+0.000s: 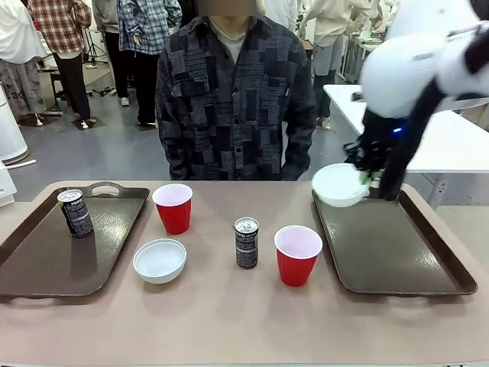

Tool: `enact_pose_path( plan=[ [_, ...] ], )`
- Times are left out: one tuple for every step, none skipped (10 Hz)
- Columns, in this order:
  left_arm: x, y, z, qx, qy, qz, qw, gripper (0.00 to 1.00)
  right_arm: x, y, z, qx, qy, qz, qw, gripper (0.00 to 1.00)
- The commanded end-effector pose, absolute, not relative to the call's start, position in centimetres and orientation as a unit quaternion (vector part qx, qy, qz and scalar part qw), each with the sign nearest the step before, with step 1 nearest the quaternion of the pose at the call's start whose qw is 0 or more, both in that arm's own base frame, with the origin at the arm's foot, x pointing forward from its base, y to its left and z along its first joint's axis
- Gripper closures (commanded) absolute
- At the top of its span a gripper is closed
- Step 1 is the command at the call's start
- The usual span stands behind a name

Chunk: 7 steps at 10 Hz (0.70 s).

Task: Prepare tableware on both trays.
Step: Pick up a Picnic Bowl from the table and place it on a Handle tray.

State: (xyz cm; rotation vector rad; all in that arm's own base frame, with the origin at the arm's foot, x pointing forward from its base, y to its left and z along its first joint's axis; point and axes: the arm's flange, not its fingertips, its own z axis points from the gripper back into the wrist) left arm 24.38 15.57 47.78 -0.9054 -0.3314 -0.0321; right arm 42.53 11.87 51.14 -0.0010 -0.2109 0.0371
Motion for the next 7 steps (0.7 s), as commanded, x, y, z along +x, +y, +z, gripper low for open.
enact_pose_path(
  plan=[
    [24.3, 15.7, 47.8, -0.439, -0.161, -0.014, 0.884, 0.0, 38.8, 8.3, 51.7, 0.008, -0.107, 0.002, 0.994, 0.93],
    [24.3, 15.7, 47.8, -0.439, -0.161, -0.014, 0.884, 0.0, 36.4, 6.6, 51.7, 0.015, -0.099, -0.006, 0.995, 0.93],
    [24.3, 15.7, 47.8, -0.439, -0.161, -0.014, 0.884, 0.0, 34.9, 5.3, 51.8, 0.035, -0.103, -0.012, 0.994, 0.93],
    [24.3, 15.7, 47.8, -0.439, -0.161, -0.014, 0.884, 0.0, 34.1, 4.2, 51.5, 0.054, -0.097, -0.02, 0.994, 0.93],
    [24.3, 15.7, 47.8, -0.439, -0.161, -0.014, 0.884, 0.0, 34.2, 3.3, 50.9, 0.059, -0.103, -0.054, 0.991, 0.93],
    [24.3, 15.7, 47.8, -0.439, -0.161, -0.014, 0.884, 0.0, 34.9, 4.9, 52.2, 0.023, -0.102, -0.022, 0.994, 0.93],
    [24.3, 15.7, 47.8, -0.439, -0.161, -0.014, 0.884, 0.0, 34.9, 4.9, 52.2, 0.023, -0.102, -0.022, 0.994, 0.93]
  ],
)
